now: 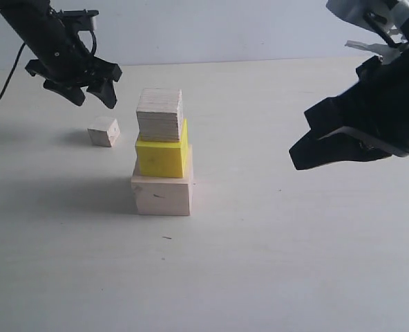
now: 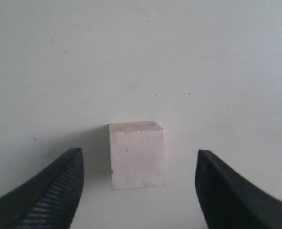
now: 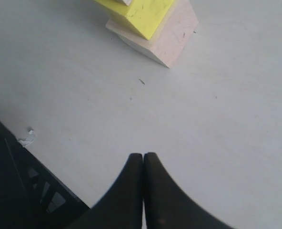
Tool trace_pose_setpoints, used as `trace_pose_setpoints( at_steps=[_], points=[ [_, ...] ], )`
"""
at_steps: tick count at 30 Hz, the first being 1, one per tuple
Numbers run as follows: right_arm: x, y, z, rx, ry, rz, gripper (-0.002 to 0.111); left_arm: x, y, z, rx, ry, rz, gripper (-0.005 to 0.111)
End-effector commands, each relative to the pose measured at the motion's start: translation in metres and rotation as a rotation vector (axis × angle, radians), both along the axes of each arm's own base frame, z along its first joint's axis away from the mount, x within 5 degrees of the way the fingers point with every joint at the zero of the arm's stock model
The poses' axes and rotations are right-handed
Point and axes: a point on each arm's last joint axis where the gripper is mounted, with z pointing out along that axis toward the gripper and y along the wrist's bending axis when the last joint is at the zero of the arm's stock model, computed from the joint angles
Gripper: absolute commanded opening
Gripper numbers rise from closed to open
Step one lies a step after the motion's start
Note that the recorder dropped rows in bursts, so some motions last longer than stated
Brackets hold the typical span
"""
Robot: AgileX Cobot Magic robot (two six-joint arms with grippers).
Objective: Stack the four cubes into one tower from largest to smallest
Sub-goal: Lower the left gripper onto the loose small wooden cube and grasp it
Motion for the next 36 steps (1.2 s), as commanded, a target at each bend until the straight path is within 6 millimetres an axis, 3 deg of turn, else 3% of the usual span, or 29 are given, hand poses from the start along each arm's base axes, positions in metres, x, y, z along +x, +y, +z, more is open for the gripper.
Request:
trace_pose_setpoints(
  at_steps=[1, 7, 14, 36],
  points=[
    [-0.001, -0.001, 0.000, -0.004, -0.005, 0.007, 0.000, 0.001, 0.000, -0.005, 0.009, 0.018, 0.008, 0.065],
    [-0.002, -0.001, 0.000, -0.005, -0.004, 0.010, 0.000, 0.001, -0.006, -0.012, 0.031, 0.023, -0.009, 0.065],
    [-0.002, -0.001, -0.001, -0.006, 0.003, 0.015, 0.000, -0.001, -0.026, -0.021, 0.094, 0.004, -0.076, 0.065],
    [-0.005, -0.002, 0.001, -0.002, 0.000, 0.027, 0.000, 0.001, -0.024, -0.037, 0.137, 0.025, -0.047, 0.065]
  ],
)
